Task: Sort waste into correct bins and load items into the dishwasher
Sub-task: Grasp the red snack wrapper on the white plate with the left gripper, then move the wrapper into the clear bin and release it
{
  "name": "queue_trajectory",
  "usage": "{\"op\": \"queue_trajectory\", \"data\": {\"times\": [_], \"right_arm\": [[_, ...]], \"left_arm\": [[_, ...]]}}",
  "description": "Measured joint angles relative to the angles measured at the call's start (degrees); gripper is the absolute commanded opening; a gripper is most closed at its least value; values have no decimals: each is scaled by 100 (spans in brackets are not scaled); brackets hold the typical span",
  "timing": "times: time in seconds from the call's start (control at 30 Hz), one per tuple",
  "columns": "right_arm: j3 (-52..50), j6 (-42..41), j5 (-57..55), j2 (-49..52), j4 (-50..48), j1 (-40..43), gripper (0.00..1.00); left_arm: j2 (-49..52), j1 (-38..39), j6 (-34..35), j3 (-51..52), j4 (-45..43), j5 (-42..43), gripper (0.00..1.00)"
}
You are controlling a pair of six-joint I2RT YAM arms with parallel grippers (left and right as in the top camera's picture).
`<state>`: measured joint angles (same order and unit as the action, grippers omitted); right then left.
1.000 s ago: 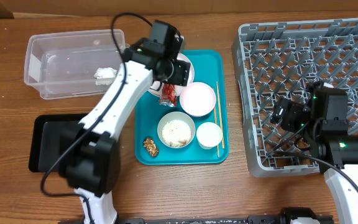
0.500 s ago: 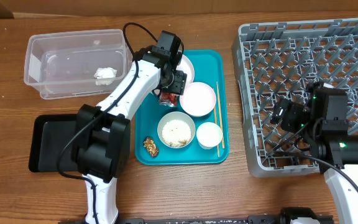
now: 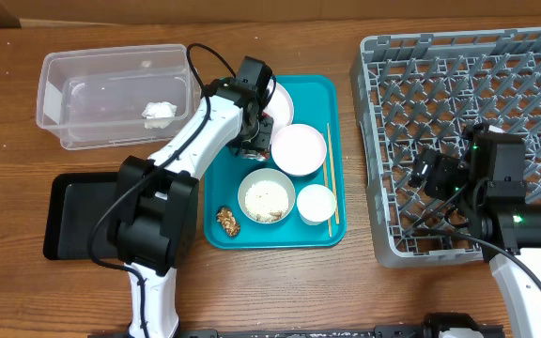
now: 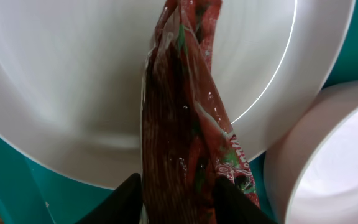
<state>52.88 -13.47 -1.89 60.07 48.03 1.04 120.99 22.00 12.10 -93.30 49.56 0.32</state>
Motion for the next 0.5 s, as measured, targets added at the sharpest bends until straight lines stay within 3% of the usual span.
{"op": "queue_trajectory", "data": {"times": [0.07, 0.1, 0.5], "right_arm": [[0, 0, 0, -2, 0, 0, 100], [0, 0, 0, 0, 7, 0, 100], [0, 0, 2, 0, 0, 0, 100]], "left_arm": [[0, 0, -9, 17, 11, -9, 6], [0, 0, -15, 17, 13, -17, 4], [0, -109, -2, -162, 415, -15, 4]]}}
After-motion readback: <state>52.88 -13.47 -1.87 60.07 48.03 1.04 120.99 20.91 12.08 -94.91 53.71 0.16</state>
